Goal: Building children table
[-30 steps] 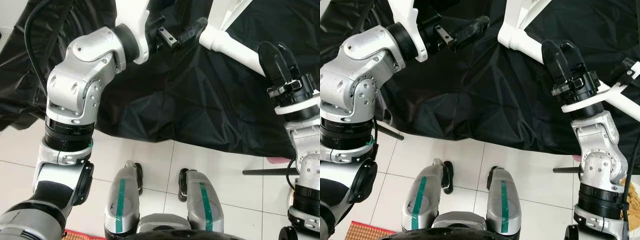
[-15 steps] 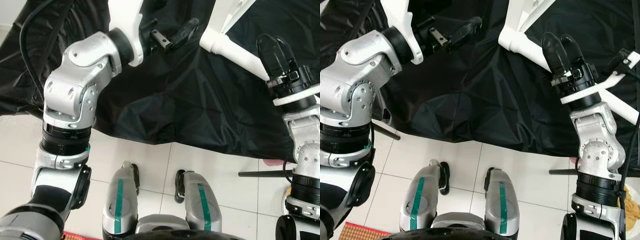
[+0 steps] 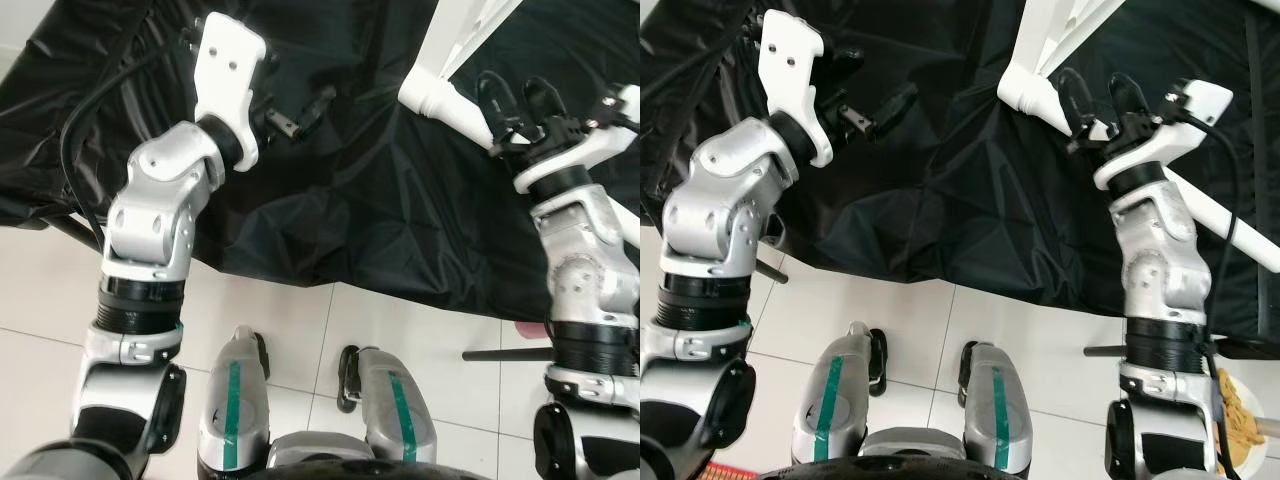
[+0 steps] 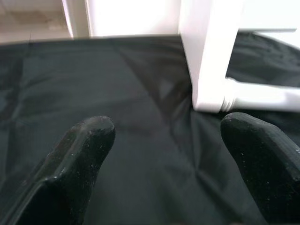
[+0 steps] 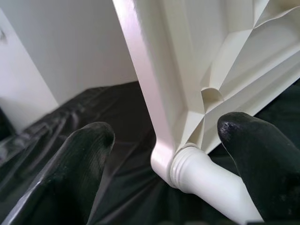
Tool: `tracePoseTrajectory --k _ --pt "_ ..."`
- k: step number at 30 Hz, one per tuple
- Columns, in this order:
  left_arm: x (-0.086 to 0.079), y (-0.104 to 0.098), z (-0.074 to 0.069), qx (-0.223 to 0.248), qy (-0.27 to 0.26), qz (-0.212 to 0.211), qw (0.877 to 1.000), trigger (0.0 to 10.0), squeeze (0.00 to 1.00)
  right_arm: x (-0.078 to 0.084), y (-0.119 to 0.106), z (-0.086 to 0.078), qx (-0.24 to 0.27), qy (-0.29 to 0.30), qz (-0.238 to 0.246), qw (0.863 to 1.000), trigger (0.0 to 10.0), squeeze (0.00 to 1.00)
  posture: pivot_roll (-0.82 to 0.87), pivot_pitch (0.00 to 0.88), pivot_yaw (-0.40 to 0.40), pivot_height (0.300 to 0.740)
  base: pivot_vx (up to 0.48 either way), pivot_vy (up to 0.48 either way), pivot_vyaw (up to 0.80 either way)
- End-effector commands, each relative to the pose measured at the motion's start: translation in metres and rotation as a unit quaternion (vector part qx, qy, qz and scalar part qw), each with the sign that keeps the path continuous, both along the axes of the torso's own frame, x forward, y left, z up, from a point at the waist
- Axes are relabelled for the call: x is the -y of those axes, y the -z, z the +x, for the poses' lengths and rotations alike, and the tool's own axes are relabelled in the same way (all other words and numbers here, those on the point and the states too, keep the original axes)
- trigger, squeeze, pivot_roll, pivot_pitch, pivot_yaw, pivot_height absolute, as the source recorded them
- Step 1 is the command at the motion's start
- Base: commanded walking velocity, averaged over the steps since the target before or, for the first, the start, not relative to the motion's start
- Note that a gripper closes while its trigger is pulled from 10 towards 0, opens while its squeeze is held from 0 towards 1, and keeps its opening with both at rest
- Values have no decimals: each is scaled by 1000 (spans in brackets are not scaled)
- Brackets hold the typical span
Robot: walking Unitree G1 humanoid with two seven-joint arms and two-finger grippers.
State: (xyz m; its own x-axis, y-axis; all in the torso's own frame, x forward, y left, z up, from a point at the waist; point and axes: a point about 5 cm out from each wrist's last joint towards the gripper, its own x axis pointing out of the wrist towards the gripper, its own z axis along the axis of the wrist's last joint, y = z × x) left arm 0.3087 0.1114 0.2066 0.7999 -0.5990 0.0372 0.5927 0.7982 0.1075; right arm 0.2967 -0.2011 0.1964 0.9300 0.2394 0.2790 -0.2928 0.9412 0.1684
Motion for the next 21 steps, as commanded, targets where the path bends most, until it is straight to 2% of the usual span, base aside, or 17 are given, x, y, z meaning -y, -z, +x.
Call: tracePoseTrajectory --k 1,3,4,6,7,13,16,21 --pt "-22 5 7 18 -189 -15 982 10000 0 -3 12 3 -11 25 -34 999 10000 0 82 83 -68 740 0 0 0" --pt "-22 5 7 18 -189 -15 982 10000 0 -3 12 3 -11 25 -34 999 10000 0 82 83 -68 740 0 0 0" --pt "-25 8 5 42 -203 2 978 10000 0 -5 19 4 -15 34 -42 998 10000 0 85 79 -68 740 0 0 0" --pt "-25 8 5 42 -203 2 978 10000 0 -5 19 4 -15 34 -42 998 10000 0 85 79 -68 740 0 0 0" --pt "-31 27 3 34 -226 19 973 10000 0 -11 31 2 -14 36 -45 998 10000 0 76 72 -61 740 0 0 0" --pt "-35 46 2 16 -250 30 968 10000 0 -17 43 -1 -14 50 -64 997 10000 0 84 57 -60 740 0 0 0" --pt "-40 51 -1 30 -276 15 961 10000 0 -22 55 -3 -16 67 -76 995 10000 0 94 9 -63 740 0 0 0" --pt "-46 59 -7 40 -311 -9 950 10000 0 -35 65 -4 -16 75 -72 994 10000 0 85 0 -47 740 0 0 0"
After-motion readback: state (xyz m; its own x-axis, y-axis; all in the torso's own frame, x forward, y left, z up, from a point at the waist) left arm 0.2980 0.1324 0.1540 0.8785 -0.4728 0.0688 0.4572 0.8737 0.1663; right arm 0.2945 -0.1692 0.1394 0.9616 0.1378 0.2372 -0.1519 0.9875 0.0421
